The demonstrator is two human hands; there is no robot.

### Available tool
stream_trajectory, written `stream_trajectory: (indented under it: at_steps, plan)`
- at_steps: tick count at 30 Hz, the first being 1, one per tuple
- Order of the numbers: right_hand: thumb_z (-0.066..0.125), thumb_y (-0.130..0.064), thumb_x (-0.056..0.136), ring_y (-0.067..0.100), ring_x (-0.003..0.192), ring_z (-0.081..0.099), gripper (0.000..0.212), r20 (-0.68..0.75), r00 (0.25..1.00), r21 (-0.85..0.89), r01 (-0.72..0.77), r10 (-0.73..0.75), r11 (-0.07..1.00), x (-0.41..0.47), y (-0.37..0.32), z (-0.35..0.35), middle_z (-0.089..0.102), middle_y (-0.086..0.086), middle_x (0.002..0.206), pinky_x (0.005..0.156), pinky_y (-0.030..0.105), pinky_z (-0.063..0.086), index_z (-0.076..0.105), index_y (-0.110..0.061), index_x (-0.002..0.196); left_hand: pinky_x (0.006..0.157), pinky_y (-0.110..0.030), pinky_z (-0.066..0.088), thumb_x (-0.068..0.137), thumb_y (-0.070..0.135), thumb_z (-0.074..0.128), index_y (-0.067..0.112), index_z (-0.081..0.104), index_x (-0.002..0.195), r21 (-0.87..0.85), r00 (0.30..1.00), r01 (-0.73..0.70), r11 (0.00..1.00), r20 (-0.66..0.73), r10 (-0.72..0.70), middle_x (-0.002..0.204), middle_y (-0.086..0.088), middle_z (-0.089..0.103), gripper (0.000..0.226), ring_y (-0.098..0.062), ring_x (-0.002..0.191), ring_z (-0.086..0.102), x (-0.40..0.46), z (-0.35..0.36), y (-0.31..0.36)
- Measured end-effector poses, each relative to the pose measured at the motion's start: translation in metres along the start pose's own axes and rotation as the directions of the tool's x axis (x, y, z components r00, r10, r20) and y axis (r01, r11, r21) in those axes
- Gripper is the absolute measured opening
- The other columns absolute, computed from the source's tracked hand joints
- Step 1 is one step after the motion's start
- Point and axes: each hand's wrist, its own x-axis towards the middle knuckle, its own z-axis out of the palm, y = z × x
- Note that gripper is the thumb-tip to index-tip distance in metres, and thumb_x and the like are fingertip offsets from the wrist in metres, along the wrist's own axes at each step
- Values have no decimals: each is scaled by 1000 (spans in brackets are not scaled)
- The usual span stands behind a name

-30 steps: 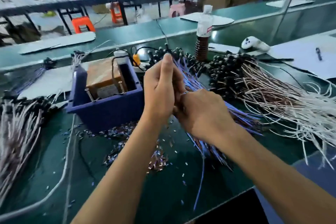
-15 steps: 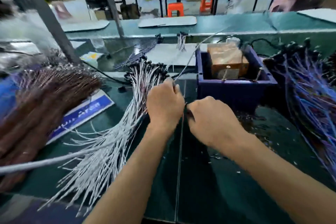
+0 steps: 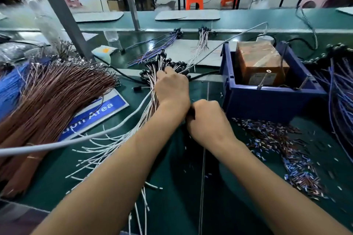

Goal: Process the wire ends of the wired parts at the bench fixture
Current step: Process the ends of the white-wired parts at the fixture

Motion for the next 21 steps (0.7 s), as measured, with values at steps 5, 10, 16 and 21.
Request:
stream_trajectory:
  at_steps: [5,10,16,21]
  plan:
    - [58,-21,94,39,68,55,22,-31,999,84,-13,16,996,3,-2,-5,60,11,70,59,34,46,64,-8,78,88,-37,51,99,3,51,3,63,131,6,997,41,999,71,-41,134,-16,44,34,-35,123,49,6,-10,-3]
    - [62,-27,97,35,76,64,31,8,997,243,-82,83,966,-1,3,-8,68,11,71,68,39,54,64,-9,71,86,-38,50,90,14,65,6,64,124,-144,996,81,986,59,-73,129,-20,55,35,-37,118,56,0,-22,-6]
    - [54,-22,104,24,102,68,14,21,995,608,-87,94,789,-2,-4,-12,73,0,105,94,52,53,65,-18,112,76,-39,48,98,25,48,7,51,112,-747,984,49,663,-77,-159,101,-15,71,23,-37,94,66,-11,-65,6]
    - [44,-16,112,11,90,63,29,-50,998,902,26,45,431,-12,-11,-35,70,4,94,84,28,51,67,1,109,59,-39,47,102,14,45,13,47,102,-996,976,1,-91,21,-215,85,-5,61,2,-18,69,55,-10,-113,26]
